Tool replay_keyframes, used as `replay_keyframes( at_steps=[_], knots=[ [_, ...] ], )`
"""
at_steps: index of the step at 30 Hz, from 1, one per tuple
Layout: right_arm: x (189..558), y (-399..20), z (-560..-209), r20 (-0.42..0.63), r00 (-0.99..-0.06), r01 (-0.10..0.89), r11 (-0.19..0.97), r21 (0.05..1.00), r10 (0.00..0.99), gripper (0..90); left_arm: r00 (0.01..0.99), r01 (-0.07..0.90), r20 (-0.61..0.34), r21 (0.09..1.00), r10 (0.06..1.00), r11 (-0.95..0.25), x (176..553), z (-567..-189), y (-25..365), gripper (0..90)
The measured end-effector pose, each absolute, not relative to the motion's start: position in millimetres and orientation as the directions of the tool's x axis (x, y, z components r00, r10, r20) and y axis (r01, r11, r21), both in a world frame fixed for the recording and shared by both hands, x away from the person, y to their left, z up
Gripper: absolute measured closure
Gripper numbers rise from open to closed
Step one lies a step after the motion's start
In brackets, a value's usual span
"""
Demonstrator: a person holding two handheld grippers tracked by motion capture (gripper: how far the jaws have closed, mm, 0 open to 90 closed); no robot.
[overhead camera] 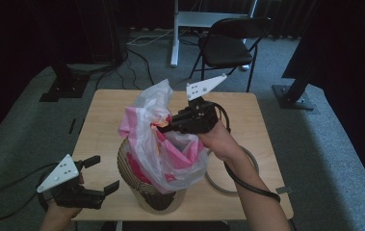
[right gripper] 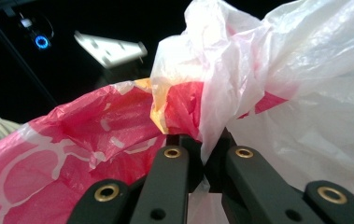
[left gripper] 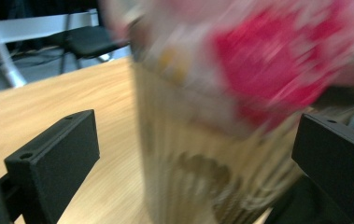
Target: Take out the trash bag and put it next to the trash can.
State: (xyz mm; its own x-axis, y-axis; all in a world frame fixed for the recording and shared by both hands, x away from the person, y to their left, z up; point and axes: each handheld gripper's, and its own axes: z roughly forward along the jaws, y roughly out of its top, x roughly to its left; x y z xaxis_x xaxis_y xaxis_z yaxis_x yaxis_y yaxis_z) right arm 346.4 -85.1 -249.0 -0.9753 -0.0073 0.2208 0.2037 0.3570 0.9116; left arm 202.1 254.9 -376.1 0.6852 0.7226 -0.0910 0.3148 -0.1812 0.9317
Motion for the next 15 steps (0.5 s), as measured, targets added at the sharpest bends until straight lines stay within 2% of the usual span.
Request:
replay_keyframes(
  at_steps=[2,11,15],
  knots=[
    [347.4,-88.1,-243.8,0.216,-0.976,0.202,0.344,0.917,-0.003,89.6,0.646,0.349,-0.115,0.924,0.754,-0.158,204.1,-391.6,258.9,1.0],
    [349.7,-100.6,-217.5,0.195,-0.981,0.184,0.297,0.937,-0.006,89.5,0.591,0.478,-0.172,0.861,0.788,-0.171,216.7,-456.8,262.0,0.8],
    [350.6,-102.8,-209.3,0.186,-0.983,0.178,0.285,0.942,0.000,89.5,0.557,0.490,-0.145,0.852,0.818,-0.183,219.2,-475.1,263.3,0.8]
  ],
)
